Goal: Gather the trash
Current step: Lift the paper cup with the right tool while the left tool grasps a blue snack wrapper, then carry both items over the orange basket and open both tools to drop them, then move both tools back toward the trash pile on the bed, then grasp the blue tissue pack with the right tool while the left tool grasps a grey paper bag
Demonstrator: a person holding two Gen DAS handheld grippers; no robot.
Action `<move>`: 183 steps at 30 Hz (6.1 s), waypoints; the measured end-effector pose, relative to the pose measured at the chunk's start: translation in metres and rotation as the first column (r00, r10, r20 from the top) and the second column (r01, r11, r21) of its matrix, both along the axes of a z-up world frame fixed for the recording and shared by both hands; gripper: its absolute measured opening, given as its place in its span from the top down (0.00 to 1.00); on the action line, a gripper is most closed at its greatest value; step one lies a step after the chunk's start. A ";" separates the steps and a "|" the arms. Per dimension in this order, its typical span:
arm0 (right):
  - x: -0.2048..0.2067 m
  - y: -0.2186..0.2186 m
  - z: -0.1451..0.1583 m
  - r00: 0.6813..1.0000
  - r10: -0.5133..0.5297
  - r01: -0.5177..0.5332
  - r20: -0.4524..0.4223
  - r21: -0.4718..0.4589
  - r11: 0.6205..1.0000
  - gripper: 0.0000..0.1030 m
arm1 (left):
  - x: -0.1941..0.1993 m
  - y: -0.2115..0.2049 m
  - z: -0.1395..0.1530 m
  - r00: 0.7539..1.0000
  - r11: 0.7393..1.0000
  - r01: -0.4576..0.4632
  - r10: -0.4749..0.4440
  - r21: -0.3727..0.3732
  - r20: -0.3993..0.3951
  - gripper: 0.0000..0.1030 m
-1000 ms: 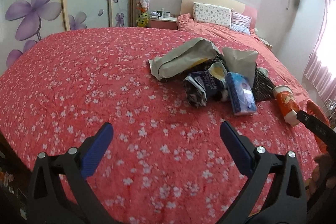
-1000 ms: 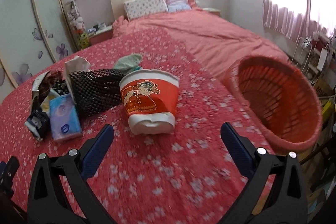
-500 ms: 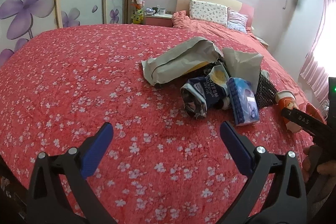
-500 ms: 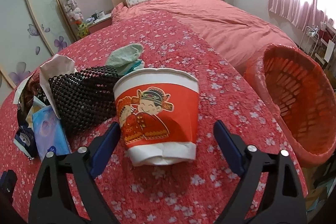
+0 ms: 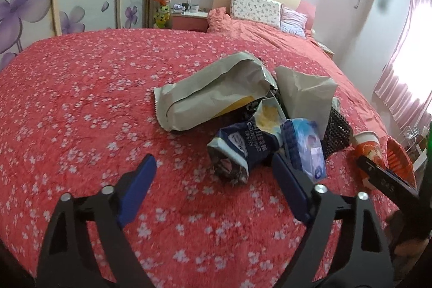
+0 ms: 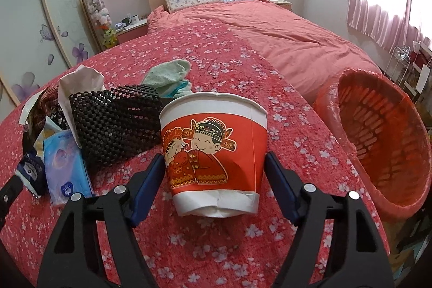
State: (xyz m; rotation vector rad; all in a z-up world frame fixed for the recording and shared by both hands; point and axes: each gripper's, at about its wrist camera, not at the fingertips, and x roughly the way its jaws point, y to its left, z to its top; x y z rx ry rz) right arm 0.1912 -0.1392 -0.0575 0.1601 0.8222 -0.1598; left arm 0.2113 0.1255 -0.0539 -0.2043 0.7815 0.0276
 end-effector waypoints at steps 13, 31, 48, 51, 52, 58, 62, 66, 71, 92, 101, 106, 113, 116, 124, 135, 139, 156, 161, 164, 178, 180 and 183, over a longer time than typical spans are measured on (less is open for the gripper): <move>-0.009 0.001 -0.001 1.000 0.007 -0.007 0.005 -0.031 0.999 0.28 | 0.030 0.004 -0.017 0.996 0.990 0.070 -0.076 -0.123 -0.045 0.68; -0.039 -0.002 0.022 0.997 0.011 -0.007 0.076 -0.049 0.999 0.28 | -0.012 0.006 0.019 0.994 0.991 0.074 -0.064 -0.112 0.085 0.90; -0.073 -0.024 0.050 0.983 -0.013 0.023 0.181 -0.052 0.998 0.28 | -0.043 -0.036 0.066 0.976 0.982 0.147 -0.124 -0.122 0.180 0.90; -0.080 -0.031 0.056 0.978 -0.022 0.037 0.207 -0.066 0.997 0.28 | -0.043 -0.051 0.069 0.972 0.978 0.170 -0.146 -0.123 0.182 0.90; -0.082 -0.033 0.057 0.976 -0.026 0.042 0.214 -0.067 0.997 0.28 | -0.043 -0.055 0.070 0.971 0.976 0.178 -0.154 -0.124 0.183 0.90; -0.095 -0.055 0.065 0.966 -0.062 0.084 0.251 -0.077 0.993 0.28 | -0.039 -0.086 0.072 0.963 0.966 0.225 -0.199 -0.131 0.184 0.90; -0.100 -0.071 0.067 0.958 -0.094 0.119 0.269 -0.077 0.990 0.28 | -0.035 -0.111 0.071 0.953 0.953 0.269 -0.242 -0.136 0.184 0.90; -0.102 -0.091 0.067 0.950 -0.134 0.161 0.280 -0.075 0.984 0.28 | -0.027 -0.139 0.070 0.940 0.938 0.317 -0.291 -0.140 0.180 0.90; -0.103 -0.120 0.064 0.937 -0.204 0.229 0.282 -0.058 0.972 0.28 | -0.021 -0.181 0.067 0.914 0.910 0.390 -0.364 -0.140 0.176 0.90; -0.099 -0.189 0.042 0.888 -0.376 0.384 0.264 0.022 0.923 0.28 | 0.023 -0.320 0.030 0.827 0.811 0.563 -0.555 -0.163 0.092 0.90; -0.093 -0.211 0.042 0.866 -0.424 0.420 0.265 0.076 0.904 0.28 | 0.040 -0.355 0.011 0.798 0.783 0.599 -0.600 -0.166 0.050 0.90; -0.086 -0.220 0.039 0.866 -0.428 0.408 0.260 0.128 0.904 0.26 | 0.051 -0.361 -0.002 0.795 0.780 0.597 -0.607 -0.187 0.004 0.69; -0.084 -0.218 0.032 0.882 -0.413 0.396 0.227 0.118 0.911 0.19 | 0.051 -0.344 -0.010 0.822 0.812 0.561 -0.570 -0.160 -0.015 0.51; -0.087 -0.214 0.032 0.885 -0.411 0.399 0.220 0.098 0.912 0.19 | 0.049 -0.335 -0.007 0.832 0.825 0.548 -0.555 -0.140 -0.016 0.48; -0.089 -0.203 0.042 0.895 -0.392 0.387 0.214 0.066 0.920 0.19 | 0.034 -0.299 0.009 0.859 0.858 0.511 -0.511 -0.043 0.010 0.42; -0.085 -0.149 0.050 0.936 -0.283 0.285 0.209 0.022 0.958 0.19 | 0.015 -0.213 0.027 0.925 0.925 0.376 -0.378 0.051 0.038 0.36; -0.082 -0.125 0.050 0.952 -0.226 0.229 0.204 0.008 0.973 0.19 | 0.011 -0.173 0.029 0.949 0.949 0.309 -0.312 0.066 0.043 0.33; -0.039 0.026 0.030 0.979 0.155 -0.165 0.129 0.073 0.984 0.19 | 0.006 0.023 0.023 0.998 0.991 -0.053 0.050 0.119 0.030 0.27; -0.024 0.075 0.018 0.965 0.246 -0.253 0.094 0.078 0.964 0.20 | 0.007 0.058 0.019 0.995 0.991 -0.096 0.094 0.089 0.025 0.27; -0.015 0.097 0.012 0.954 0.289 -0.295 0.076 0.072 0.953 0.20 | 0.009 0.071 0.016 0.995 0.992 -0.102 0.101 0.080 0.020 0.27; 0.015 0.128 -0.006 0.947 0.320 -0.319 -0.017 0.043 0.947 0.27 | 0.034 0.060 0.000 1.000 0.996 -0.025 0.026 0.086 -0.015 0.27; 0.015 0.129 -0.009 0.945 0.325 -0.323 -0.028 0.045 0.945 0.31 | 0.039 0.056 -0.002 1.000 0.996 -0.017 0.019 0.092 -0.023 0.27; 0.011 0.129 -0.009 0.943 0.331 -0.331 -0.029 0.019 0.943 0.45 | 0.043 0.048 -0.005 0.999 0.995 -0.006 0.009 0.095 -0.033 0.27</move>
